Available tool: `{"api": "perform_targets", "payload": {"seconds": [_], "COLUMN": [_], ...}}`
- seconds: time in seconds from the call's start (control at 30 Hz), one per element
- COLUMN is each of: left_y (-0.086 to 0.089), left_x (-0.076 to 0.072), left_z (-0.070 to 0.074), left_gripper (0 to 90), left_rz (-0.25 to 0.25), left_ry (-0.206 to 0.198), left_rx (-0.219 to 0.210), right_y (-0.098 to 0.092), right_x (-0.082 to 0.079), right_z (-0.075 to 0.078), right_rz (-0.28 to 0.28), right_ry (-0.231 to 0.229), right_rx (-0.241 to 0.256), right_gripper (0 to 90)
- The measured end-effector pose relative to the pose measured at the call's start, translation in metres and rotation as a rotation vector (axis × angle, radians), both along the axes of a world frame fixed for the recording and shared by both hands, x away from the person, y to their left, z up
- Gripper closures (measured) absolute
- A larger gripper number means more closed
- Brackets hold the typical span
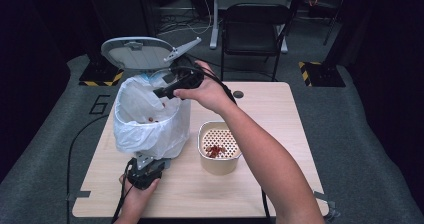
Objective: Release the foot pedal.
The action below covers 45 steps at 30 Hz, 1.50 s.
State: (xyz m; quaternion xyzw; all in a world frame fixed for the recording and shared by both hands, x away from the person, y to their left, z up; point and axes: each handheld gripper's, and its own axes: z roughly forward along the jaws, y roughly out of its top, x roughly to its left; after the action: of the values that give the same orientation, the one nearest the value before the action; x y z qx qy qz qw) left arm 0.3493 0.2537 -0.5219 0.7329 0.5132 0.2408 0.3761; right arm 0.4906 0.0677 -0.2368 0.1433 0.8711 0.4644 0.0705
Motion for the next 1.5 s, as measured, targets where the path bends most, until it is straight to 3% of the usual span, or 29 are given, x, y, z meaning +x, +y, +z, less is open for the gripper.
{"api": "perform_targets", "payload": {"seconds": [0.2, 0.87, 0.9, 1.0, 1.1, 1.17, 1.3, 1.4, 1.5], "left_y": [0.001, 0.0, 0.001, 0.001, 0.002, 0.002, 0.002, 0.0, 0.002], "left_x": [0.0, 0.0, 0.001, 0.001, 0.001, 0.001, 0.001, 0.0, 0.001], "left_z": [0.001, 0.0, 0.0, 0.0, 0.001, 0.001, 0.001, 0.001, 0.001], "left_gripper": [56.1, 56.2, 56.1, 56.1, 56.1, 56.1, 56.1, 56.1, 56.1], "left_rz": [-0.007, 0.009, -0.009, -0.013, -0.024, -0.023, -0.022, 0.004, -0.016], "left_ry": [0.009, -0.001, -0.007, -0.008, 0.004, 0.004, 0.004, 0.01, 0.005], "left_rx": [0.002, -0.011, 0.008, 0.01, 0.012, 0.012, 0.012, -0.012, 0.004], "right_y": [0.013, 0.053, 0.054, 0.059, 0.063, 0.066, 0.067, 0.066, 0.062], "right_x": [0.0, 0.001, 0.002, 0.002, 0.002, 0.001, -0.002, -0.004, -0.006], "right_z": [-0.001, -0.017, -0.019, -0.022, -0.025, -0.027, -0.03, -0.031, -0.031], "right_rz": [-0.008, -0.071, -0.076, -0.094, -0.099, -0.123, -0.147, -0.141, -0.135], "right_ry": [-0.036, -0.037, -0.043, -0.035, -0.05, -0.064, -0.062, -0.064, -0.056], "right_rx": [-0.002, -0.009, -0.009, -0.004, -0.012, -0.015, 0.006, -0.001, 0.003], "right_gripper": [40.5, 38.2, 38.1, 36.9, 28.6, 17.5, 9.5, 8.7, 11.0]}}
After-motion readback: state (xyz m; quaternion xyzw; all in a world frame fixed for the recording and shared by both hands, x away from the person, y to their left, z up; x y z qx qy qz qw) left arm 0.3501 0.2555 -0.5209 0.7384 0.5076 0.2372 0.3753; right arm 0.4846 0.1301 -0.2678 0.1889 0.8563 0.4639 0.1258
